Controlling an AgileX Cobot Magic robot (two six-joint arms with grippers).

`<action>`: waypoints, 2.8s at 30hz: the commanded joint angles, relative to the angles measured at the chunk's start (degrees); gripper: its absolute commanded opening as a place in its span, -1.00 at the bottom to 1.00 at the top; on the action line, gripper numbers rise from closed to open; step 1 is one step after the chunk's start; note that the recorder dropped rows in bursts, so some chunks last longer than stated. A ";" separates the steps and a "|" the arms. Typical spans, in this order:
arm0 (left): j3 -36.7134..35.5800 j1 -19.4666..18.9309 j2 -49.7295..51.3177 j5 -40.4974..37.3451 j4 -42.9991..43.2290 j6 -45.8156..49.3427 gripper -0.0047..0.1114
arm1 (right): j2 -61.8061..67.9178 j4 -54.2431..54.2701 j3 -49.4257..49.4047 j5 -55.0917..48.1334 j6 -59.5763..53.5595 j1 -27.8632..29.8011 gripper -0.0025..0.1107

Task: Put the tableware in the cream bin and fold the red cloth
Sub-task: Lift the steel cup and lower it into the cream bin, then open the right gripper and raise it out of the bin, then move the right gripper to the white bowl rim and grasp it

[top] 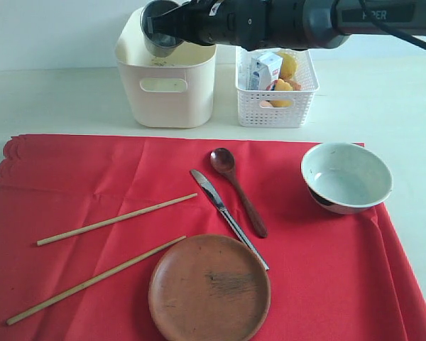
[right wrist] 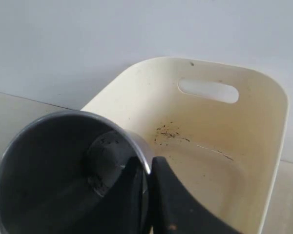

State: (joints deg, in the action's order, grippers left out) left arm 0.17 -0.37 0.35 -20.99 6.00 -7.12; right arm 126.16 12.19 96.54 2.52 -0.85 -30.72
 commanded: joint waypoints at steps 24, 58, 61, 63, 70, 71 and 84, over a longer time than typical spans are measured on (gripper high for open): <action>-0.17 0.40 -0.35 0.39 -0.07 0.01 -0.92 | -0.45 -0.43 0.51 0.42 -6.82 0.06 0.01; -0.17 0.40 -0.35 0.39 -0.07 0.01 -0.92 | -31.96 -29.05 -29.37 -49.09 20.81 0.06 0.05; -0.17 0.40 -0.35 0.39 -0.07 0.01 -0.92 | -31.96 -28.57 -33.03 -46.98 21.95 0.06 0.05; -0.17 0.40 -0.35 0.39 -0.07 0.01 -0.92 | -31.96 -27.27 -35.10 -45.41 21.95 0.06 0.05; -0.17 0.40 -0.35 0.39 -0.07 0.01 -0.92 | -31.96 -25.28 -40.40 -41.10 21.95 0.06 0.05; -0.17 0.40 -0.35 0.39 -0.07 0.01 -0.92 | -31.96 -25.28 -41.32 -39.70 21.95 0.06 0.05; -0.17 0.40 -0.35 0.39 -0.07 0.01 -0.92 | -29.73 -29.86 -50.42 -21.22 22.06 0.16 0.02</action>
State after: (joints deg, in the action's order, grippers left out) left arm 0.17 -0.37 0.35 -20.99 6.00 -7.12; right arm 95.06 -15.08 46.72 -20.89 20.96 -30.72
